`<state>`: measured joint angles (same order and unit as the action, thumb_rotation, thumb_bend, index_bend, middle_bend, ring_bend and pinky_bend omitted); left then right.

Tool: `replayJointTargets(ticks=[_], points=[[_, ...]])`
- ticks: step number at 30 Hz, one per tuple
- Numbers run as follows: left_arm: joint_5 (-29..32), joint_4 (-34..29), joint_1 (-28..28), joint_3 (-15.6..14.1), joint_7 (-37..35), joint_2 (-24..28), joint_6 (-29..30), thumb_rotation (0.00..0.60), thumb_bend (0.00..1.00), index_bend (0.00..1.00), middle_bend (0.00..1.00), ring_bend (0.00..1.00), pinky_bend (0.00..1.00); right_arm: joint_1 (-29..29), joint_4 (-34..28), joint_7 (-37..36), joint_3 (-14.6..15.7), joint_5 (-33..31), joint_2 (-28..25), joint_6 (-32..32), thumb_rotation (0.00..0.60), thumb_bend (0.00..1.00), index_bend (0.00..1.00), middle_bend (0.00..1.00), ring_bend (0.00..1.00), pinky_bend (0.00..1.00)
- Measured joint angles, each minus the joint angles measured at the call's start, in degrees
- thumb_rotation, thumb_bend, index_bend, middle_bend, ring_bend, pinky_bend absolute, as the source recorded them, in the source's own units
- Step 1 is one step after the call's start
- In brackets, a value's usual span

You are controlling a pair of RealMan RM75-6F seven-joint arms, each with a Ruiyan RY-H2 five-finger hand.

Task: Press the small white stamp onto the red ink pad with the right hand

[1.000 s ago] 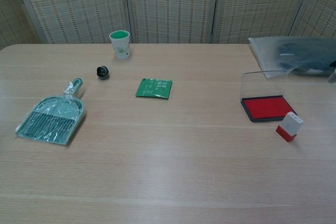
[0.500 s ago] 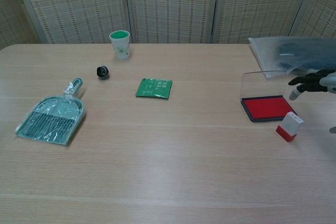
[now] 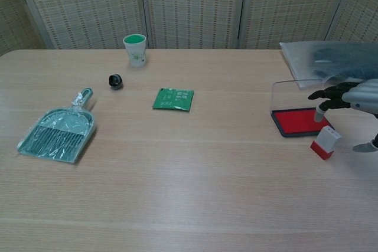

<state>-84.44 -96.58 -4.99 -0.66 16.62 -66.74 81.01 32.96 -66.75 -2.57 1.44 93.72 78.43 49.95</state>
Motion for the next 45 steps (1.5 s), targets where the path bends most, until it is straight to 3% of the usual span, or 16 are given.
replayJointTargets(ticks=[20,25,34,38,40,43,45], points=[[-0.8,-0.1,0.2,-0.4,-1.1,0.5,0.5,0.600,0.20,0.12,0.04,0.09,0.28,1.5,5.1,-1.3,0.9,-0.8,4.3,1.9,0.600,0.21,0.37,0.02,0.00,0.00],[-1.5,0.2,0.3,-0.5,-1.8,0.6,0.9,0.600,0.20,0.11,0.04,0.09,0.28,1.6,5.8,-1.4,1.0,-1.1,4.9,2.2,0.600,0.21,0.46,0.05,0.00,0.00],[-3.2,0.8,0.2,-0.8,-3.6,0.8,1.5,0.600,0.20,0.11,0.04,0.09,0.28,1.5,7.2,-0.4,0.8,-1.9,6.2,3.2,0.600,0.22,0.65,0.17,0.00,0.00],[-3.5,1.0,0.3,-1.0,-4.3,1.0,1.7,0.600,0.20,0.11,0.04,0.09,0.28,1.4,6.4,-1.0,0.4,-2.1,5.8,4.6,0.600,0.23,0.71,0.32,0.02,0.00],[-3.5,1.0,0.3,-1.0,-4.6,1.1,1.7,0.600,0.20,0.11,0.04,0.10,0.28,1.3,5.5,-1.2,0.1,-2.1,5.1,5.6,0.600,0.23,0.74,0.40,0.08,0.01],[-3.6,1.0,0.2,-1.0,-4.7,1.2,1.4,0.600,0.20,0.11,0.04,0.09,0.28,1.3,3.3,-0.5,-0.7,-2.5,3.6,6.5,0.600,0.24,0.77,0.54,0.26,0.23],[-3.6,1.0,0.1,-1.1,-4.7,1.2,1.2,0.600,0.20,0.11,0.04,0.09,0.28,1.3,1.3,0.5,-1.2,-3.0,2.4,6.8,0.600,0.25,0.78,0.65,0.44,0.49]])
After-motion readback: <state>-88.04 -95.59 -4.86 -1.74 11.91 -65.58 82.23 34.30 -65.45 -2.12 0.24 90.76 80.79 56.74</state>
